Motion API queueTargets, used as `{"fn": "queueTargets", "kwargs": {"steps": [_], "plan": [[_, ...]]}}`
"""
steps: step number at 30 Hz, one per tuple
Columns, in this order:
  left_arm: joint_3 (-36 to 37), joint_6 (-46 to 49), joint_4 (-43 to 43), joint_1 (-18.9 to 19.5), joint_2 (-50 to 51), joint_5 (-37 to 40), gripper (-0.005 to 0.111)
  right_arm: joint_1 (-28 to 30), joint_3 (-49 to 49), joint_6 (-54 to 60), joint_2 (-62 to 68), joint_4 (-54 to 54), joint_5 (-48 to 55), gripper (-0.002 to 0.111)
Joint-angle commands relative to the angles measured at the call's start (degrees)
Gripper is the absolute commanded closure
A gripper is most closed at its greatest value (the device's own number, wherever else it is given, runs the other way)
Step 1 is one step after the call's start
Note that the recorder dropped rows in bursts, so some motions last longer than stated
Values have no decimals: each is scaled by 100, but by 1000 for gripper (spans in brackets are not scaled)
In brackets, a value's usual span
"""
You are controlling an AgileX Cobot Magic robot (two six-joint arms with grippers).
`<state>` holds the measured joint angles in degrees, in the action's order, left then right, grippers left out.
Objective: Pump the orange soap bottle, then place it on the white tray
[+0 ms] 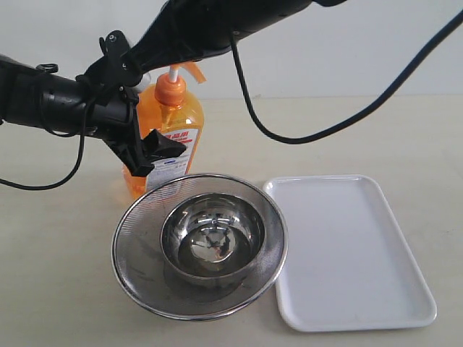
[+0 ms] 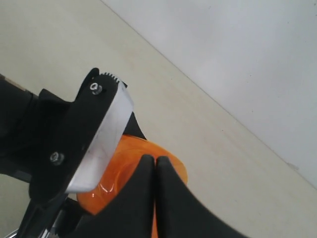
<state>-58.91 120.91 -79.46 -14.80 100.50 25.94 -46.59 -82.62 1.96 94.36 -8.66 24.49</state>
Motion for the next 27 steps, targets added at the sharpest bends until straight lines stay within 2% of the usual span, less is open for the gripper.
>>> {"fn": "queueTargets", "kwargs": {"steps": [1,27], "plan": [[65,-71,43,-43,22,84,102,-24,101,33,160,60,514,108],[65,-71,43,-43,22,84,102,-24,101,-165,171,-238,847,108]]}}
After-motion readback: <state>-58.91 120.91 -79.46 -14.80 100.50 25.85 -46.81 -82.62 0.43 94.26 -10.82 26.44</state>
